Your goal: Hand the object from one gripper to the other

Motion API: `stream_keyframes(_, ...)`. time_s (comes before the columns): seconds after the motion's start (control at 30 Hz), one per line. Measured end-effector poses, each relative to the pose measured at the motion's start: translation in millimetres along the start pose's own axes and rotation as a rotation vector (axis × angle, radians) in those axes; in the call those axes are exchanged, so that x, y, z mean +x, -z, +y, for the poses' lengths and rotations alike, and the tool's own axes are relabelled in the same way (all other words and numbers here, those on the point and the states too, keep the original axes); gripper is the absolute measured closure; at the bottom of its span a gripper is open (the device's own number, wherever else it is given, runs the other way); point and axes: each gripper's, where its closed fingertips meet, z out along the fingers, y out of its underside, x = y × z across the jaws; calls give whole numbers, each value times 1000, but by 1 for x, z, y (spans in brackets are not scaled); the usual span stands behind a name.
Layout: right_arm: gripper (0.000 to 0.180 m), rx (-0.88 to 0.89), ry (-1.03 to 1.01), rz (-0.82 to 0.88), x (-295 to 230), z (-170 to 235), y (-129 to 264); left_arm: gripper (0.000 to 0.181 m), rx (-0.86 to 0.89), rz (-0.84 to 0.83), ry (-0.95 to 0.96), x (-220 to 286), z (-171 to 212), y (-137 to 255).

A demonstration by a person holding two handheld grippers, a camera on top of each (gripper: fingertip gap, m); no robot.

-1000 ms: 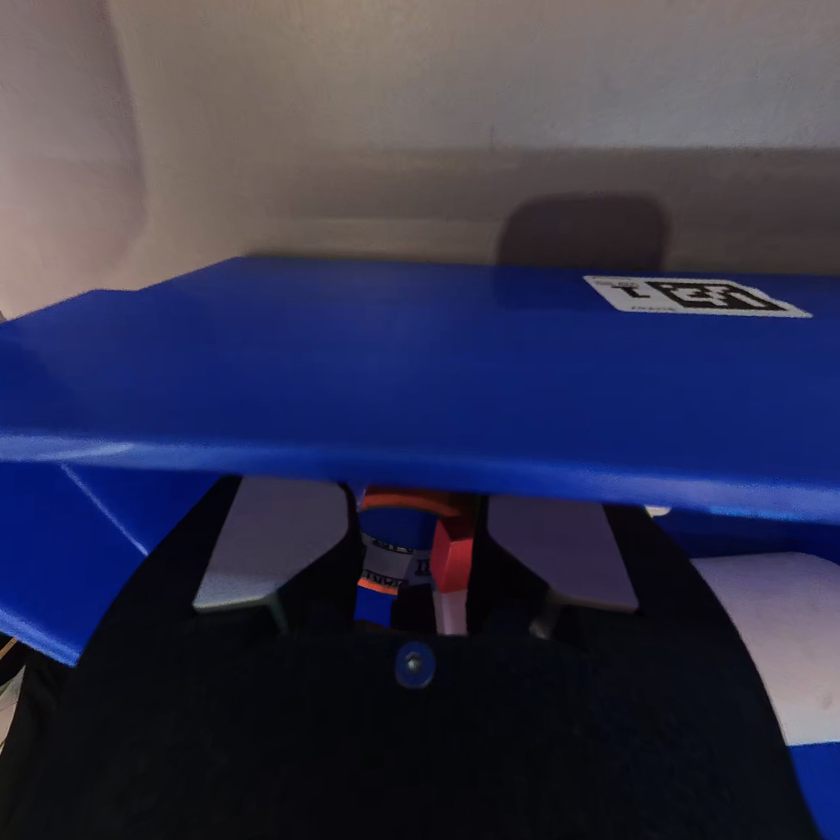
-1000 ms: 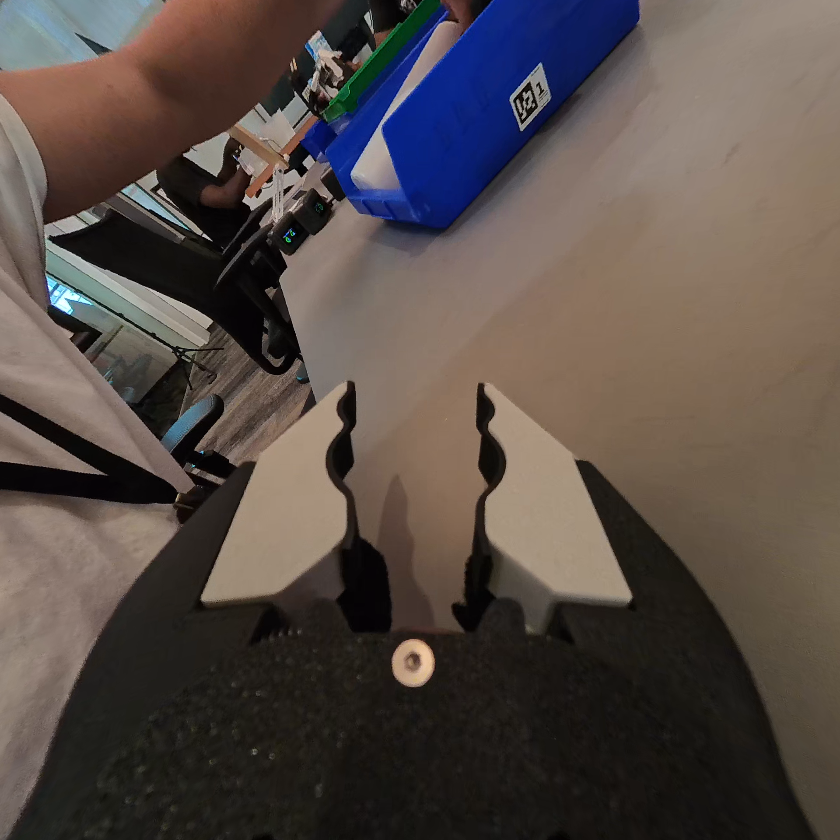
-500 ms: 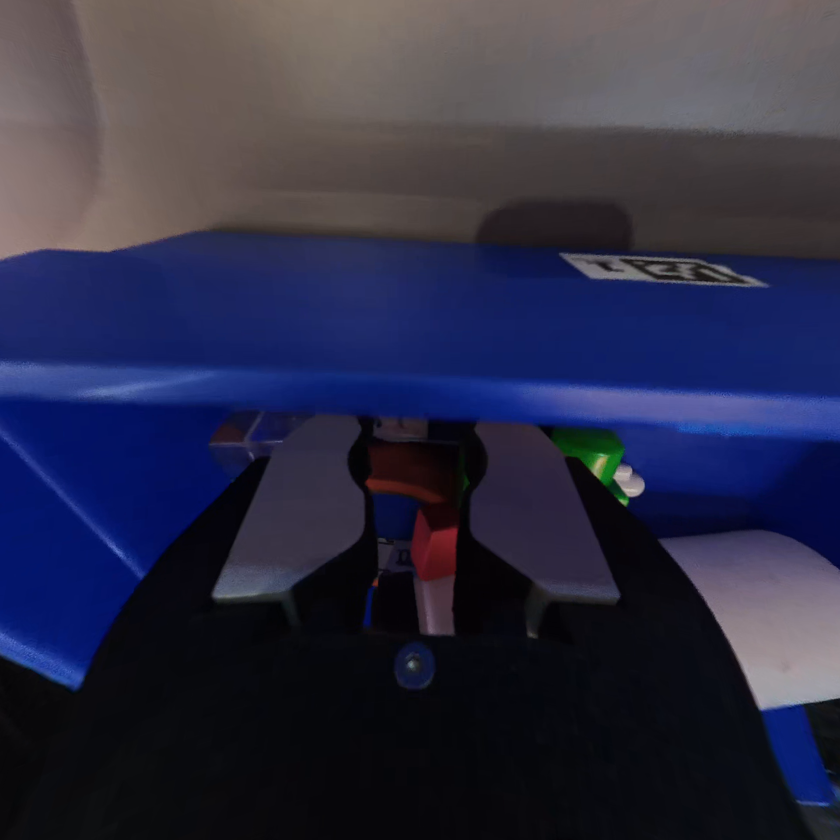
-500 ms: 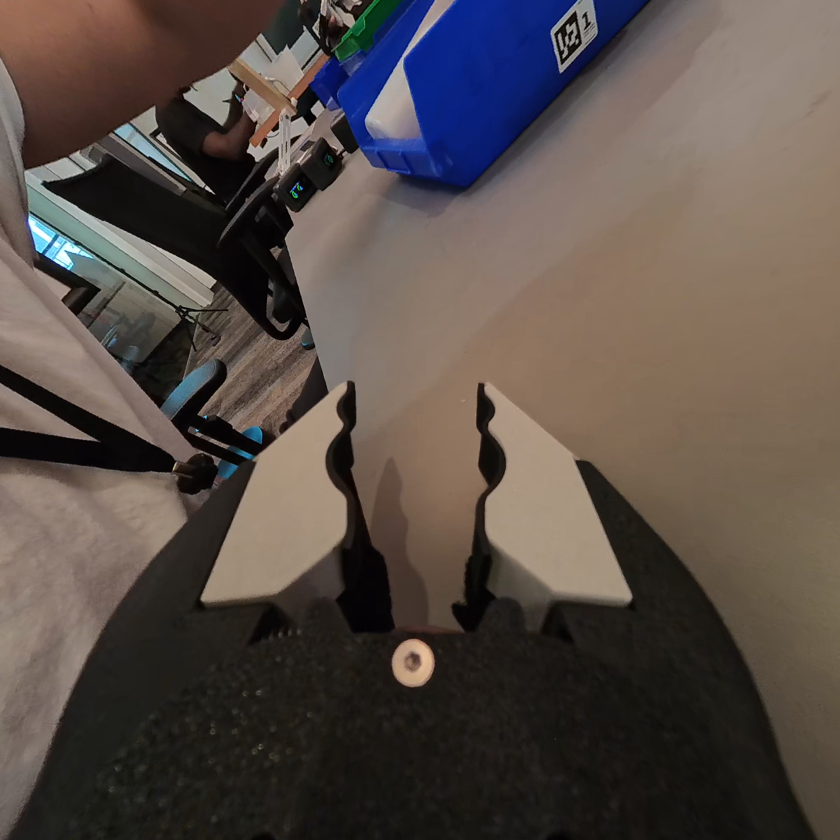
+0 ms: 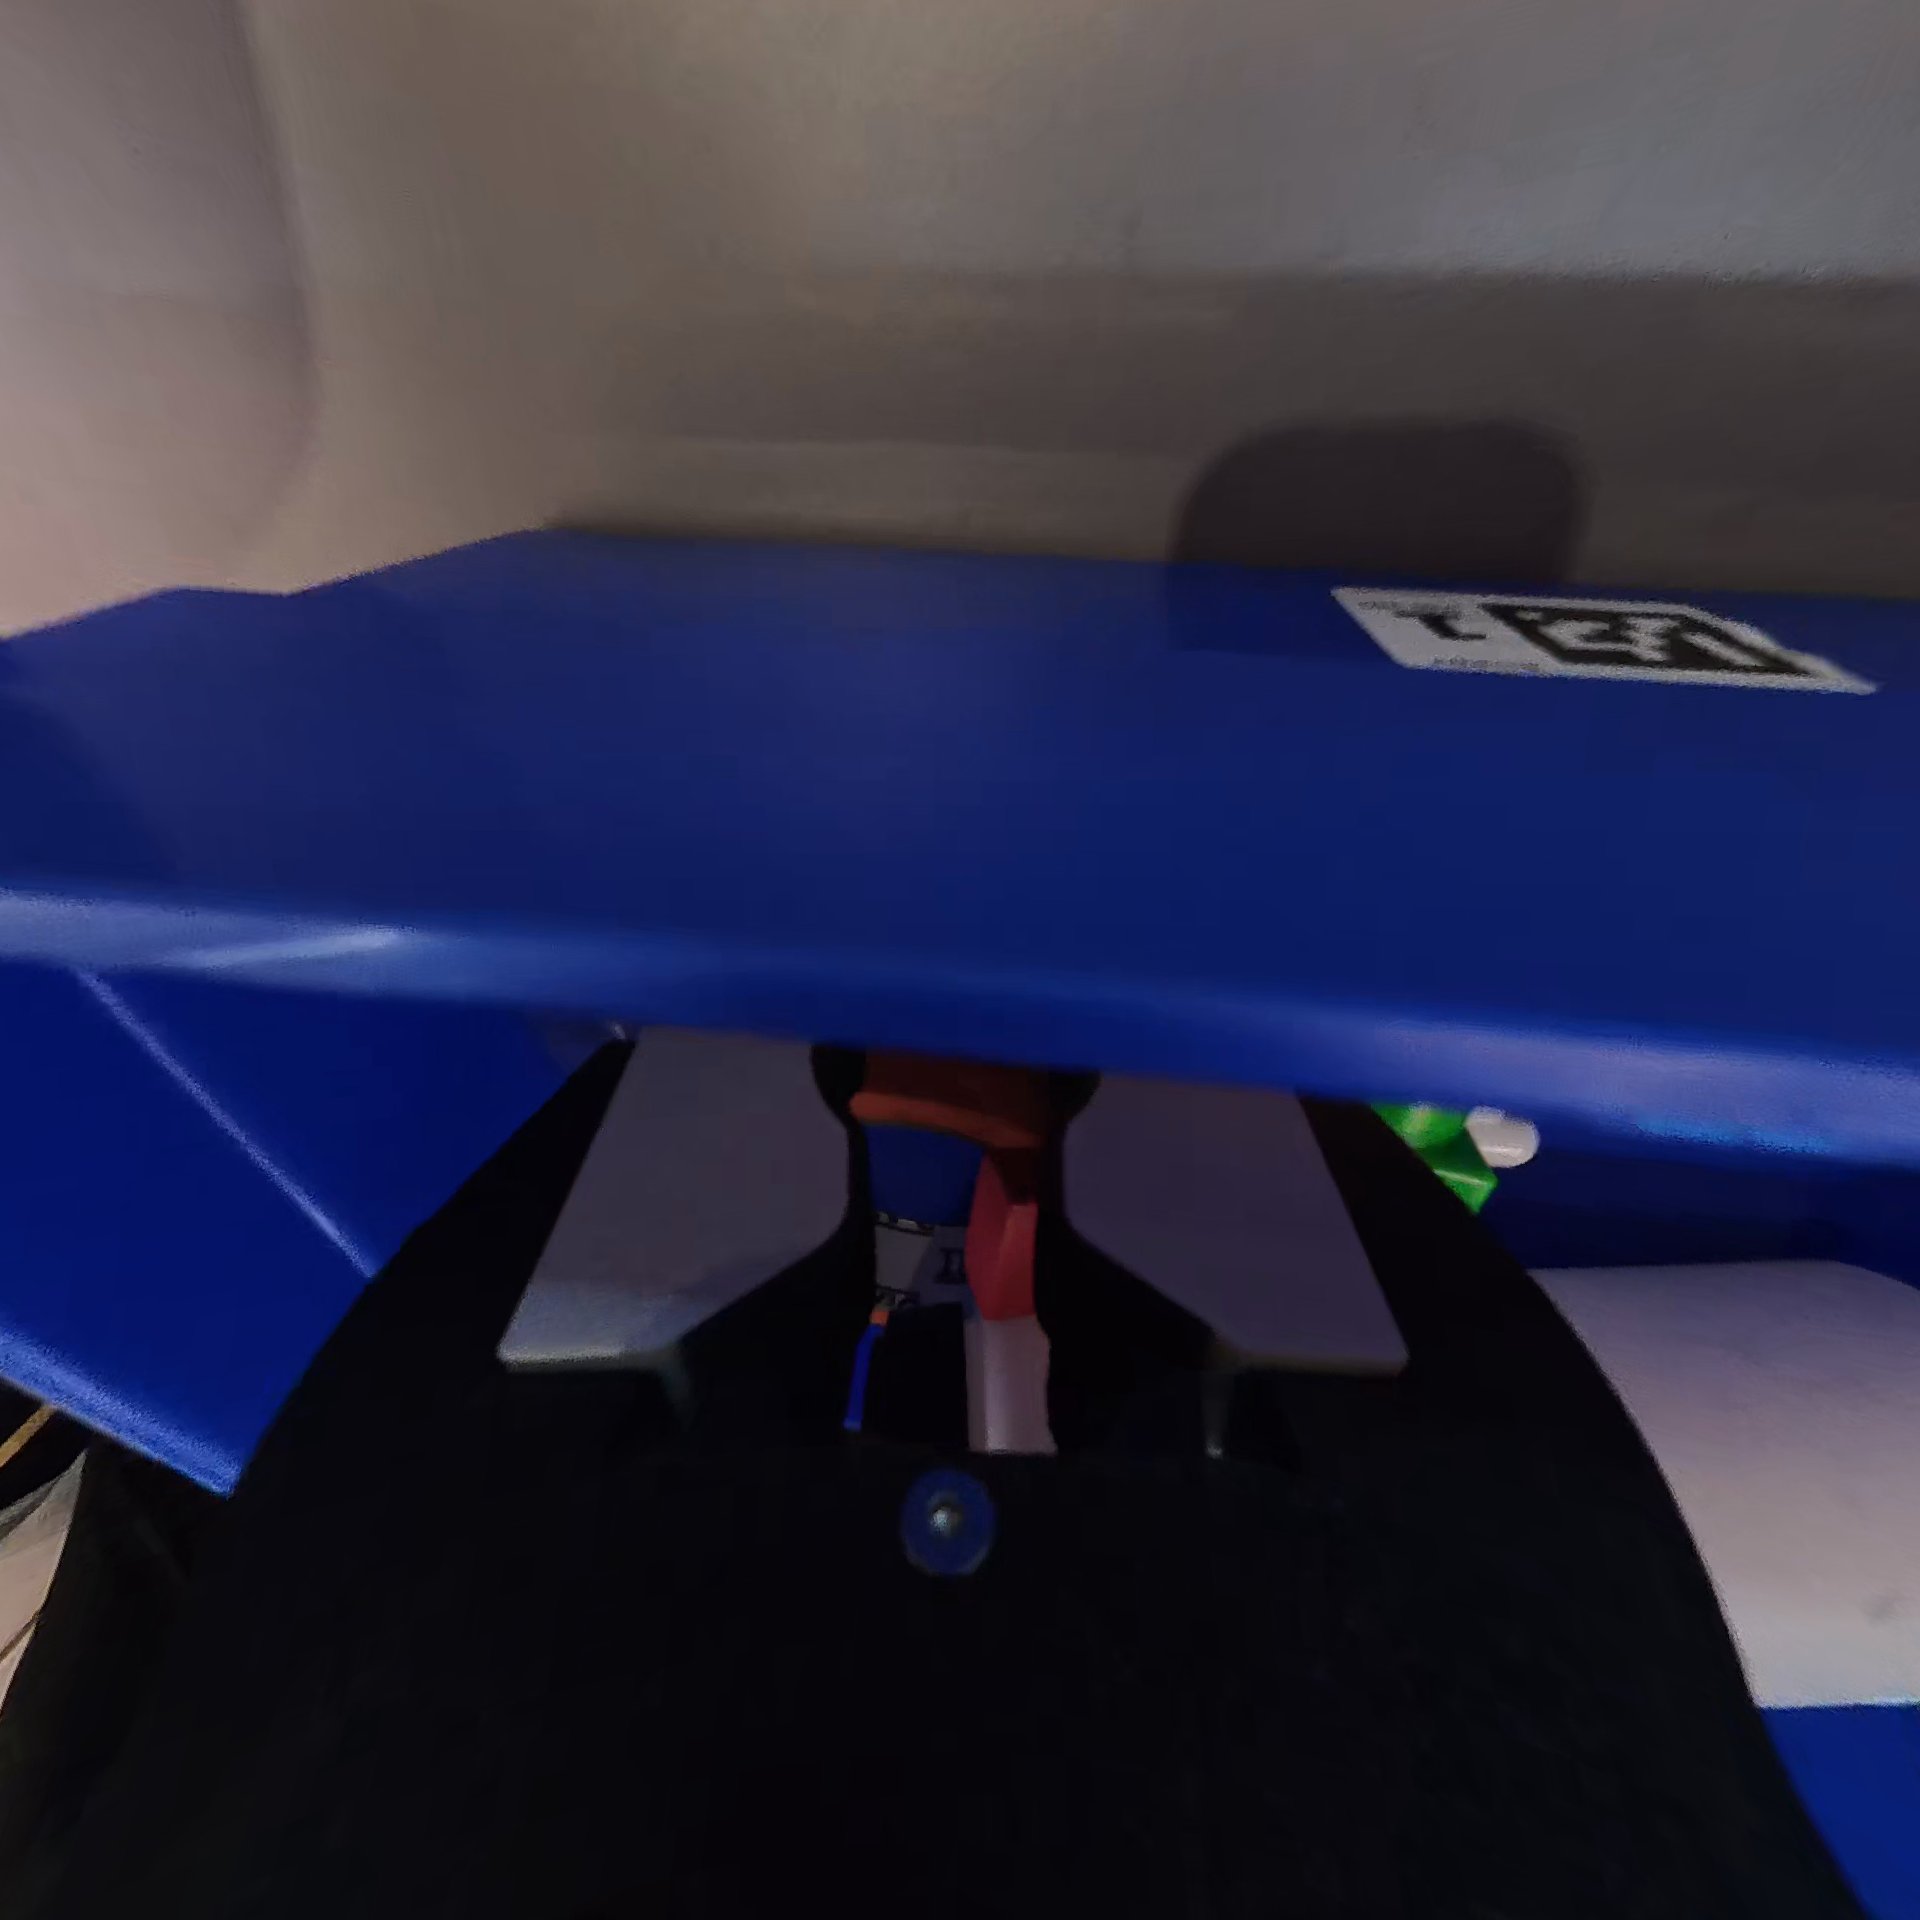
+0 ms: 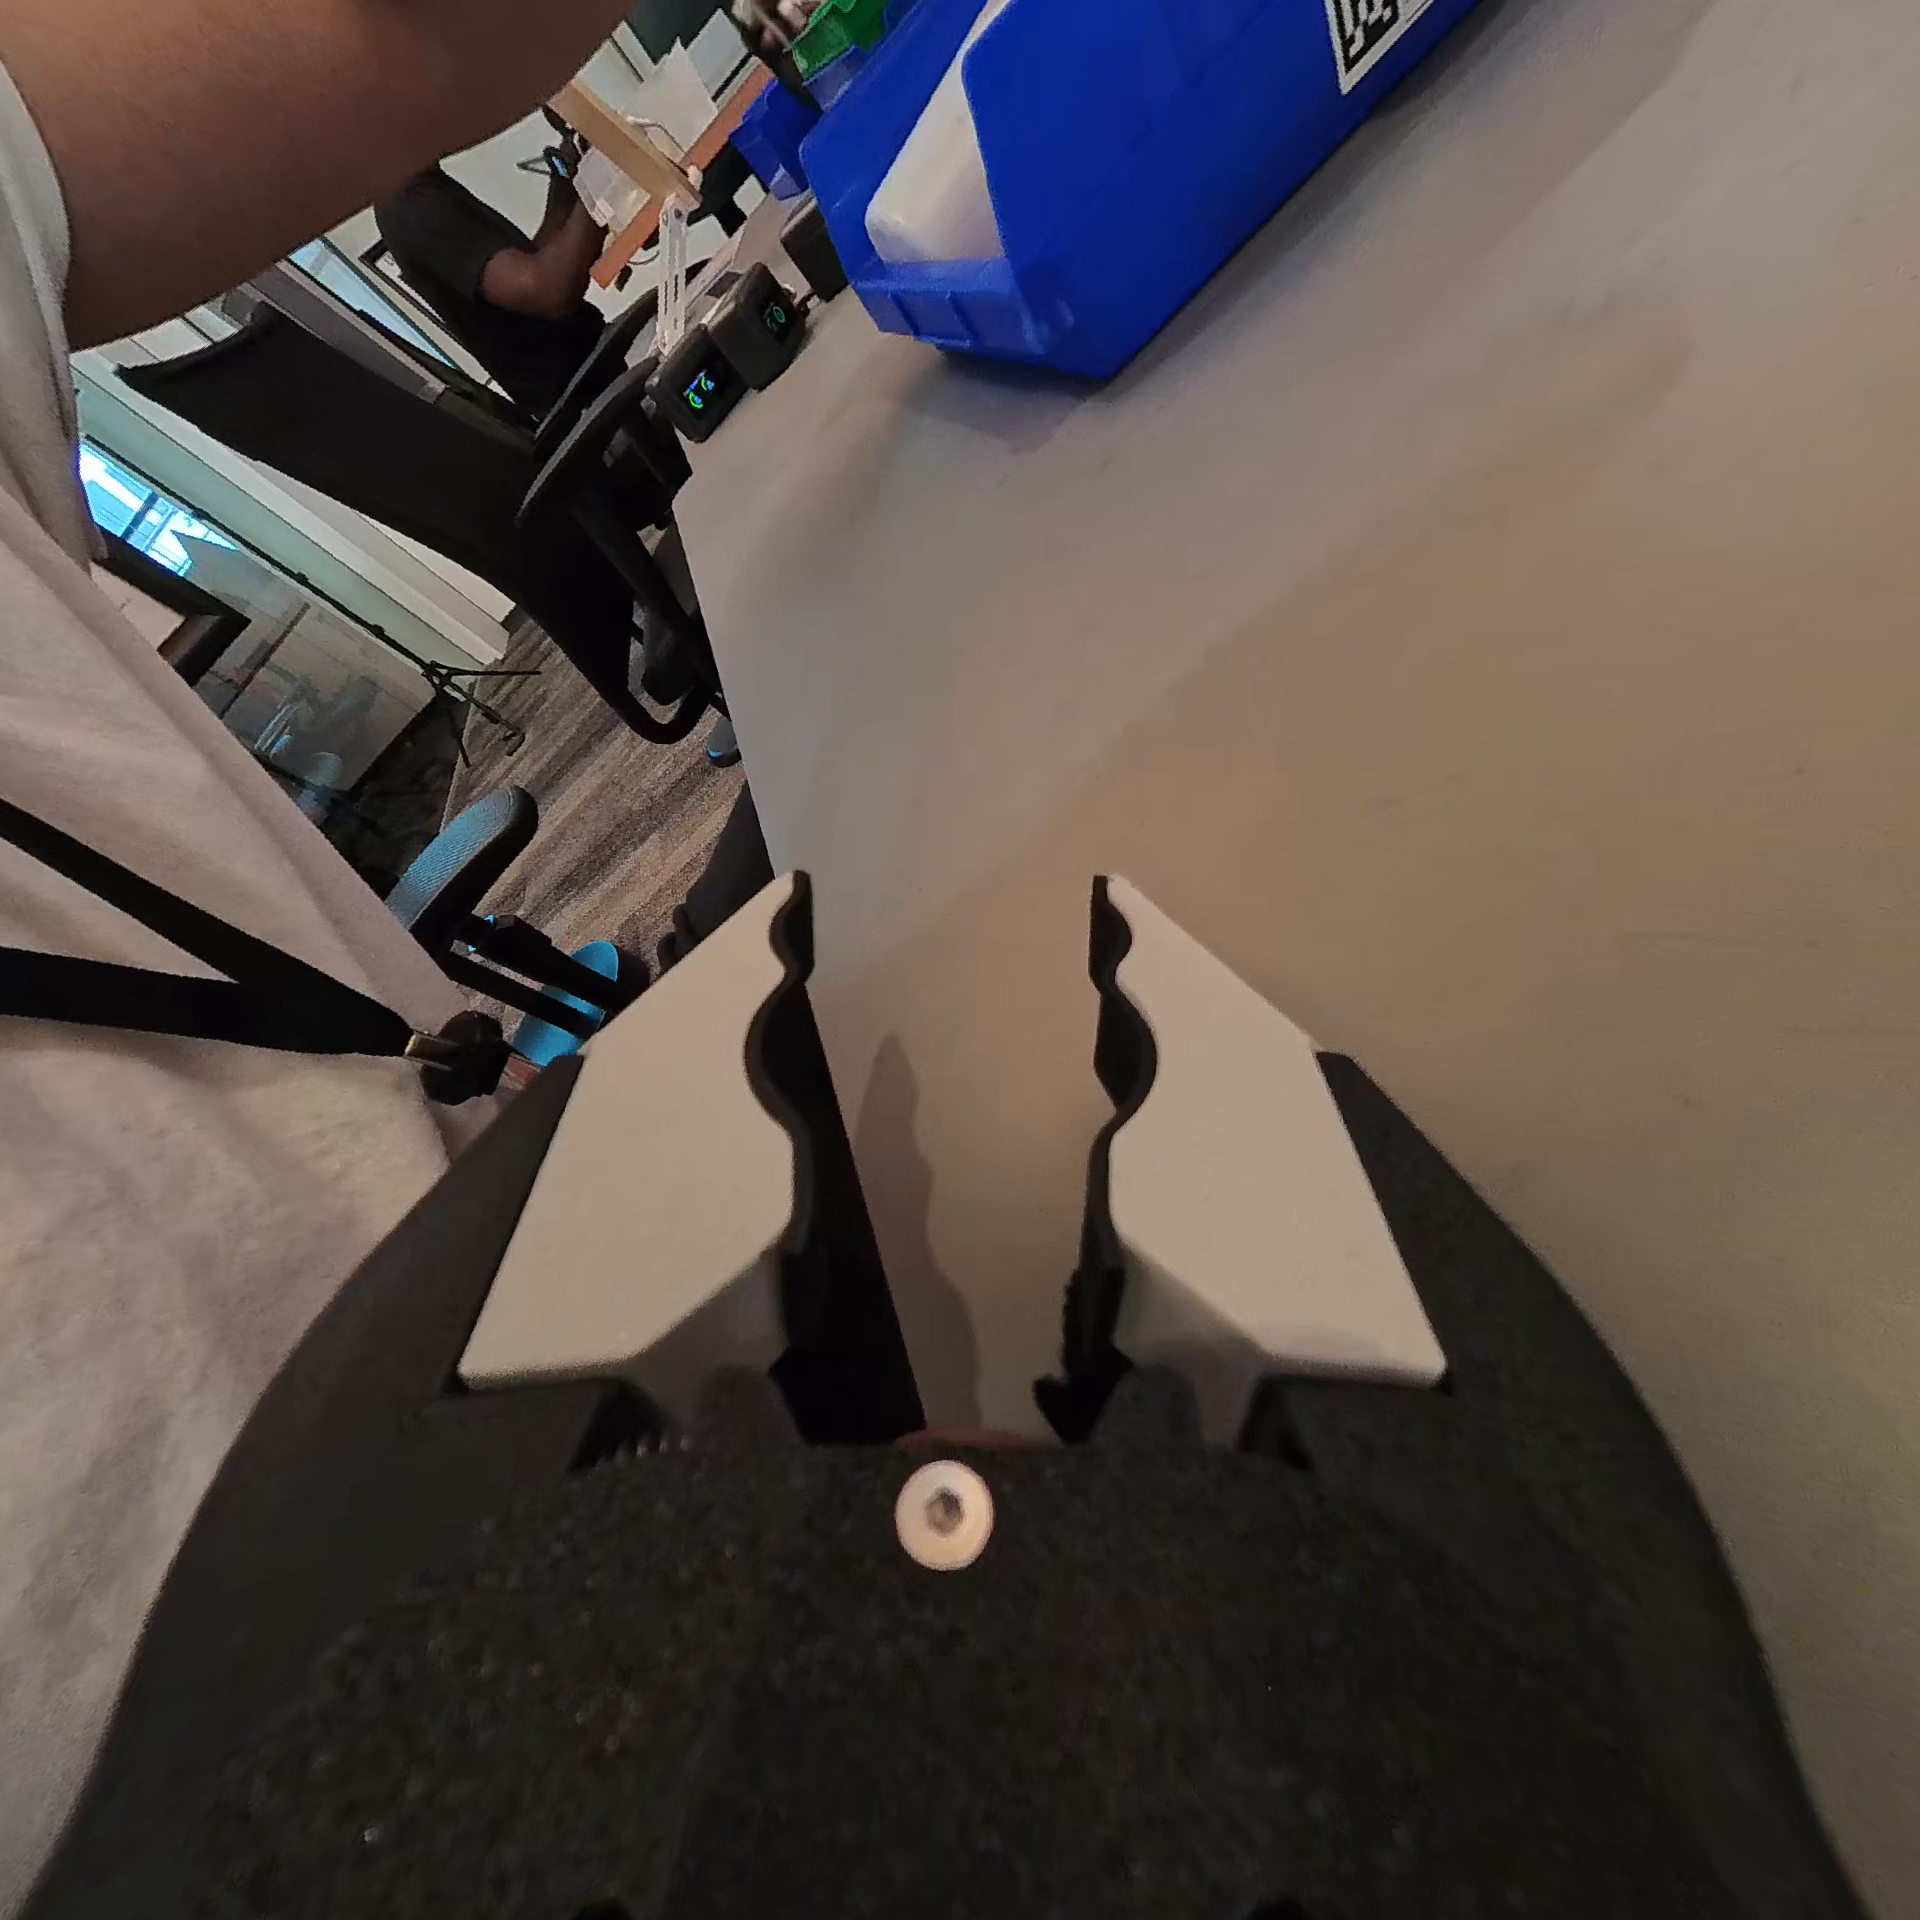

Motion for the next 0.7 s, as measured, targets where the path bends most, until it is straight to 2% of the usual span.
stream_keyframes(0.07, 126, -3, -1, -5, -1, 1, 0, 146, 21, -16, 4, -1, -4, 3)
stream_keyframes(0.1, 126, -5, -1, -6, -1, 1, 0, 134, 36, -32, 9, -3, -7, 5)
stream_keyframes(0.13, 126, -6, -1, -7, -2, 2, 0, 132, 38, -43, 10, -5, -8, 4)
stream_keyframes(0.27, 126, -14, -1, -13, -3, 3, -1, 143, 25, -24, 5, -1, -6, -1)
stream_keyframes(0.33, 126, -18, -2, -17, -4, 4, -1, 155, 37, 13, 25, 5, -6, -1)
stream_keyframes(0.43, 127, -29, -1, -23, -6, 7, -2, 160, 48, 2, 11, 11, -7, -1)
stream_keyframes(0.5, 126, -34, 0, -27, -7, 8, -2, 161, 48, 11, 2, 17, -9, 0)
stream_keyframes(0.63, 126, -48, 1, -44, -13, 12, -4, 150, 45, 117, 12, 36, -10, 5)
stream_keyframes(0.7, 126, -55, 3, -47, -14, 14, -4, 145, 31, 89, 15, 32, -8, 7)
